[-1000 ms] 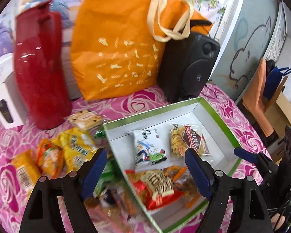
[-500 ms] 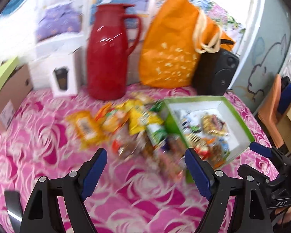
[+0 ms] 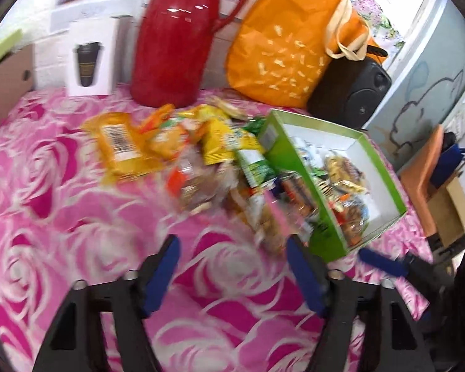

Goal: Organize snacks
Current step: 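Grasp a clear brown-snack bag with the left tool while the right tool grasps a pink-edged nut bag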

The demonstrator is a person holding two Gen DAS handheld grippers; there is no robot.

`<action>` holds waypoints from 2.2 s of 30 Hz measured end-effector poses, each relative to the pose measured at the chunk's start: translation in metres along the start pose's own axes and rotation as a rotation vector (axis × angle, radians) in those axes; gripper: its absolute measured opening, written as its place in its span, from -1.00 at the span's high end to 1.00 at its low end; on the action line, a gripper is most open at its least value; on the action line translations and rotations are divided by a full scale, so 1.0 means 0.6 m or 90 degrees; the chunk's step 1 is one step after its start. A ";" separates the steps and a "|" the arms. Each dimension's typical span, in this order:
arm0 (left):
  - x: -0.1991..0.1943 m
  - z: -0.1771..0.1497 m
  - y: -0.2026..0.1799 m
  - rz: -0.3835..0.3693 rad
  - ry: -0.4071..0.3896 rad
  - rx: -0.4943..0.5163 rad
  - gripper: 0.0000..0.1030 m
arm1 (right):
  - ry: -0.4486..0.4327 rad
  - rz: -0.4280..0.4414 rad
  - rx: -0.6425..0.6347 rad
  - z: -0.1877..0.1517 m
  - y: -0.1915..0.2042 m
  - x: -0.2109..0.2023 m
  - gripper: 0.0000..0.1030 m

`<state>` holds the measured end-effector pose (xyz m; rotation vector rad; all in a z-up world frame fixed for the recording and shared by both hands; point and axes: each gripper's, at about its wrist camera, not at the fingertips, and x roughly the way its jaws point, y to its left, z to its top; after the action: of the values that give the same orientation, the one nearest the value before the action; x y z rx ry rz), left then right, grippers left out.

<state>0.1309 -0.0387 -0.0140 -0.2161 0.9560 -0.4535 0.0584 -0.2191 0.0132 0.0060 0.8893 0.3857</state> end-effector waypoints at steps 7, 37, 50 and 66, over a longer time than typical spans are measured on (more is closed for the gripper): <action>0.083 0.029 0.002 -0.042 0.044 -0.027 0.76 | 0.012 -0.002 0.002 -0.002 0.002 0.005 0.32; -0.011 -0.048 0.063 0.017 0.019 0.007 -0.09 | 0.066 0.007 -0.049 0.008 0.041 0.076 0.77; 0.075 -0.030 0.030 -0.002 0.096 0.068 0.48 | 0.081 0.025 -0.052 -0.032 0.034 0.036 0.16; 0.065 -0.025 0.046 0.037 0.075 0.039 -0.03 | 0.072 0.001 -0.046 -0.024 0.033 0.065 -0.18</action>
<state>0.1453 -0.0318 -0.0618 -0.1068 1.0597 -0.4458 0.0632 -0.1899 -0.0220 -0.0816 0.9867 0.4228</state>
